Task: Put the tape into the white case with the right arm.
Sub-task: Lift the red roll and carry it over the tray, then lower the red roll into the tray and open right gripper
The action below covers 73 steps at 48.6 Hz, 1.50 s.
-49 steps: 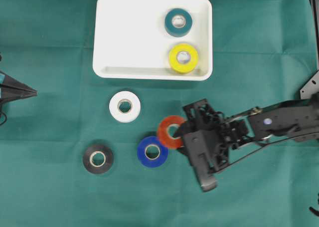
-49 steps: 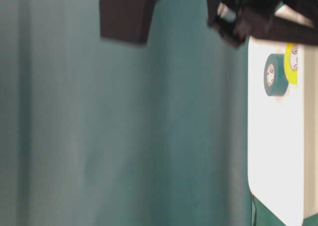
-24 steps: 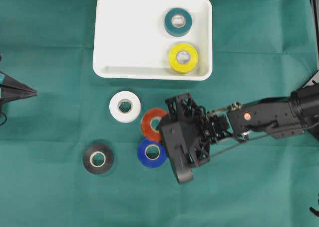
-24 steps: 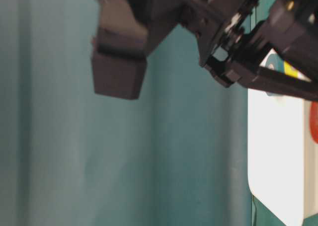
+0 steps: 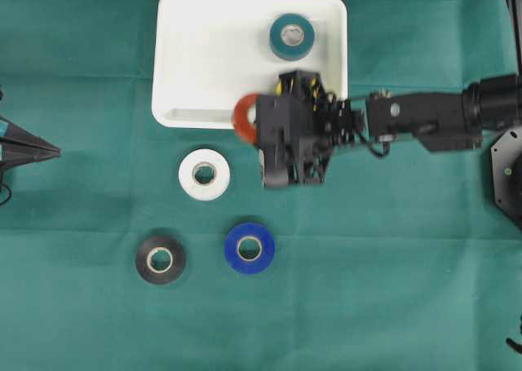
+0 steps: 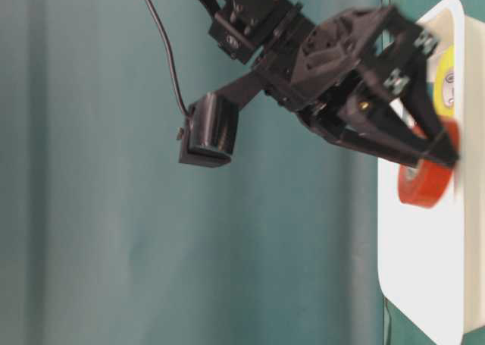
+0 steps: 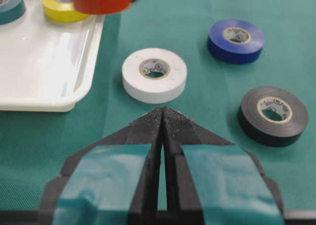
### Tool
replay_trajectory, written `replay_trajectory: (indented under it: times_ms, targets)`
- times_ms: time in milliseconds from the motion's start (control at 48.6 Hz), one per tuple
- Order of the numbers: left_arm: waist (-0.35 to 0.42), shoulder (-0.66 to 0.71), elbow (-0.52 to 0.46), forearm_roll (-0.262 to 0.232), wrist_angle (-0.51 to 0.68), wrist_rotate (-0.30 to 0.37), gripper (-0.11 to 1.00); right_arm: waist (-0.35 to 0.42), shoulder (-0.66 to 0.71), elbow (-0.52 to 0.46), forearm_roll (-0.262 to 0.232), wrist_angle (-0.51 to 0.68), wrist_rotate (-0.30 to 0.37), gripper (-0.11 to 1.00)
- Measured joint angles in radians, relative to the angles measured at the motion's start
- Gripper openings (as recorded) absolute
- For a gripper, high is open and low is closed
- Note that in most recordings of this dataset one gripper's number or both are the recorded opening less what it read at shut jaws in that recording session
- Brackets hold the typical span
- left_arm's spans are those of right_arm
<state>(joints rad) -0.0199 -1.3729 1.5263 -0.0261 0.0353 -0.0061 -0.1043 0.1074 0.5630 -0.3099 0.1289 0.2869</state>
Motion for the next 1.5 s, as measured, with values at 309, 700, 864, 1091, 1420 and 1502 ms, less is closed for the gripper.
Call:
replay_trajectory:
  times_ms: [309, 700, 864, 1091, 1420, 1502]
  targets:
    - [0.000, 0.000, 0.002, 0.000, 0.000, 0.000, 0.01, -0.106, 0.000, 0.000, -0.003, -0.021, 0.000, 0.03]
    - [0.000, 0.000, 0.000, 0.000, 0.000, 0.000, 0.01, -0.110, 0.000, 0.000, -0.012, -0.044, -0.002, 0.03]
    - [0.000, 0.000, 0.000, 0.002, 0.000, 0.000, 0.01, -0.110, 0.000, 0.000, -0.012, -0.049, -0.002, 0.03]
    - [0.000, 0.000, 0.000, 0.000, 0.000, 0.000, 0.01, -0.110, 0.000, 0.000, -0.014, -0.072, -0.002, 0.37]
    - [0.000, 0.000, 0.002, 0.000, 0.000, 0.000, 0.01, -0.110, 0.000, 0.006, -0.014, -0.075, -0.002, 0.61]
    - [0.000, 0.000, 0.000, 0.000, 0.000, 0.000, 0.01, -0.110, -0.002, 0.012, -0.014, -0.075, 0.000, 0.61]
